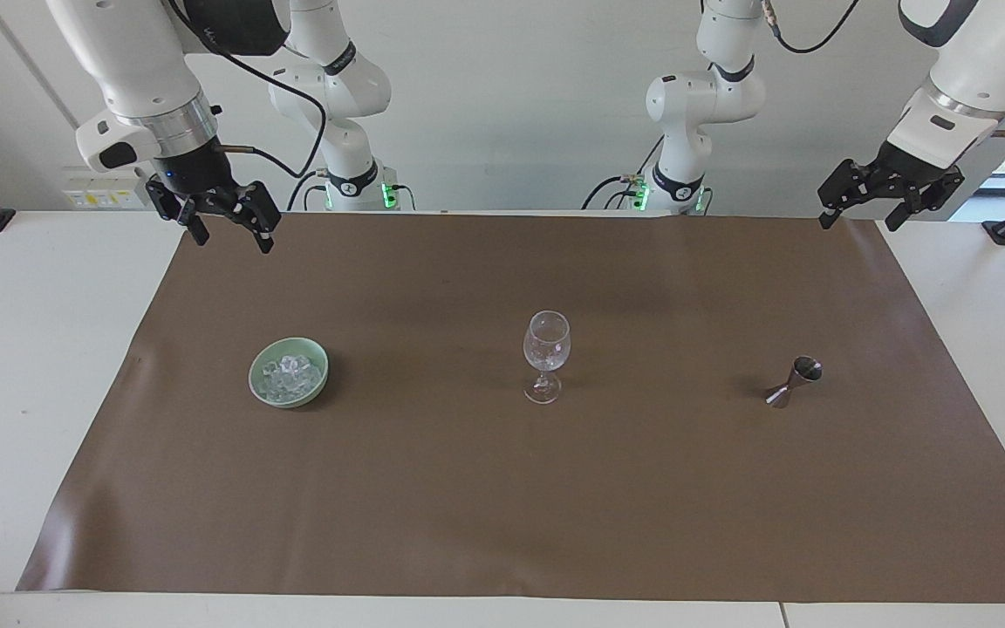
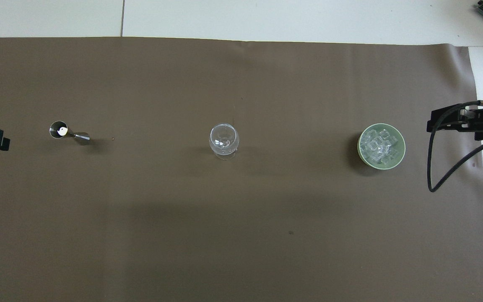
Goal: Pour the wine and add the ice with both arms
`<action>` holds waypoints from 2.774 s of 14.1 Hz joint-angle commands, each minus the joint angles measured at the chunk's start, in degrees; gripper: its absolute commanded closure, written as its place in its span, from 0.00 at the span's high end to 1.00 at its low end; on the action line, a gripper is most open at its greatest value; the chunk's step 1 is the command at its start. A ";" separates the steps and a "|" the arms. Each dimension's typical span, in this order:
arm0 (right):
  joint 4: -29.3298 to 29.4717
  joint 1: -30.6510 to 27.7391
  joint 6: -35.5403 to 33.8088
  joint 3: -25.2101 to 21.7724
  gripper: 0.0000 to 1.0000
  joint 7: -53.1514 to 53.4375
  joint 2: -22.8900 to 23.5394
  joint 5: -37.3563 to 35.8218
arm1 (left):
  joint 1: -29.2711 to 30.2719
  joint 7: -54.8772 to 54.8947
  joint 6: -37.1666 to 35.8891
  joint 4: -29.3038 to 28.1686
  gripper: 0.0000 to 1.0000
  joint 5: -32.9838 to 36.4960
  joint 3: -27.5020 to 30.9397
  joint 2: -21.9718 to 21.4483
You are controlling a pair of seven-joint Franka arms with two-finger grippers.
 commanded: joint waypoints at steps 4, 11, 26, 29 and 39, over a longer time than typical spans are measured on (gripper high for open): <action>-0.25 -0.61 0.18 0.22 1.00 -1.39 -0.34 1.00 | -0.19 0.51 2.30 -0.62 1.00 -3.22 -0.22 -0.35; -0.25 -0.61 0.18 0.22 1.00 -1.39 -0.34 1.00 | -0.45 0.43 6.43 -0.98 1.00 -3.31 -0.40 0.88; -0.25 -0.61 0.18 0.22 1.00 -1.39 -0.34 1.00 | -0.45 0.51 8.19 -0.54 1.00 -3.05 -0.40 4.04; -0.25 -0.61 0.18 0.22 1.00 -1.39 -0.34 1.00 | -0.37 0.51 9.15 -0.71 1.00 -3.14 -0.40 4.83; -0.25 -0.61 0.18 0.22 1.00 -1.39 -0.34 1.00 | 3.58 -19.95 11.97 -0.80 1.00 -11.05 0.04 11.24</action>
